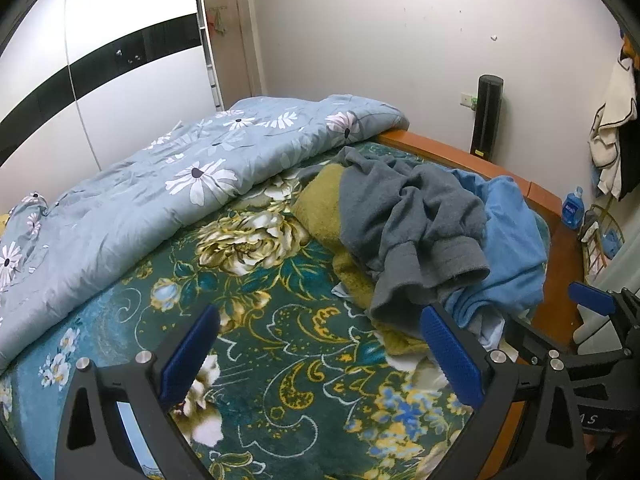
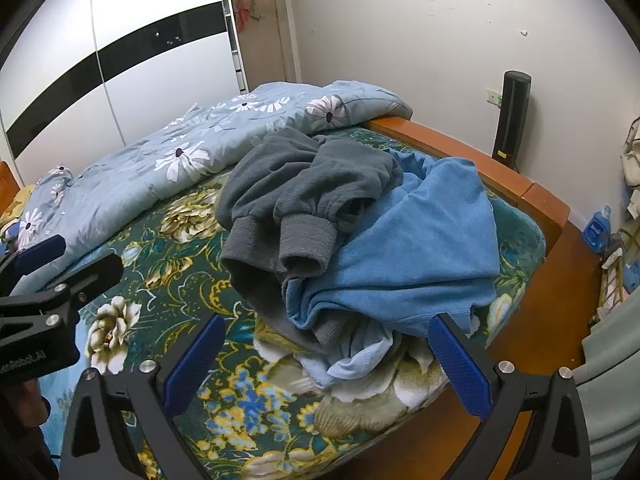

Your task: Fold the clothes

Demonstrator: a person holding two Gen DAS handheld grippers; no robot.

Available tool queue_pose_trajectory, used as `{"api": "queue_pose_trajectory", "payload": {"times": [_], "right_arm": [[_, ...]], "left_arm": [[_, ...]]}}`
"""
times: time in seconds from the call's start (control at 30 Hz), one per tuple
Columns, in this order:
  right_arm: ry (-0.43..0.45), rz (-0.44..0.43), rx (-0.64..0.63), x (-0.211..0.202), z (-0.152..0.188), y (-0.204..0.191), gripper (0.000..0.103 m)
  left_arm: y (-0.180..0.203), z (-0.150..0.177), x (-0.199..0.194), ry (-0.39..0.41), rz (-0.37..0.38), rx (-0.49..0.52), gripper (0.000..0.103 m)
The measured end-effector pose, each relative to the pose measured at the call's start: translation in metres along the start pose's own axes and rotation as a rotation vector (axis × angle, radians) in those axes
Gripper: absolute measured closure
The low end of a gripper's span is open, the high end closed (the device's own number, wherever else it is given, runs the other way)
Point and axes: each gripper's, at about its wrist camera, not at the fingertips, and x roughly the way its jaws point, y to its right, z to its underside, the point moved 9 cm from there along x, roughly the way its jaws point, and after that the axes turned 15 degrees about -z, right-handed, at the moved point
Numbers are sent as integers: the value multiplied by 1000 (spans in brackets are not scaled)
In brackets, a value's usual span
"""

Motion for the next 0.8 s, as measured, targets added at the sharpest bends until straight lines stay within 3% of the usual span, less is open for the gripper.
{"api": "queue_pose_trajectory", "payload": {"times": [0.8], "right_arm": [[18, -7, -11, -1, 0, -3, 0]], "left_arm": [[1, 13, 6, -3, 9, -8, 2]]}}
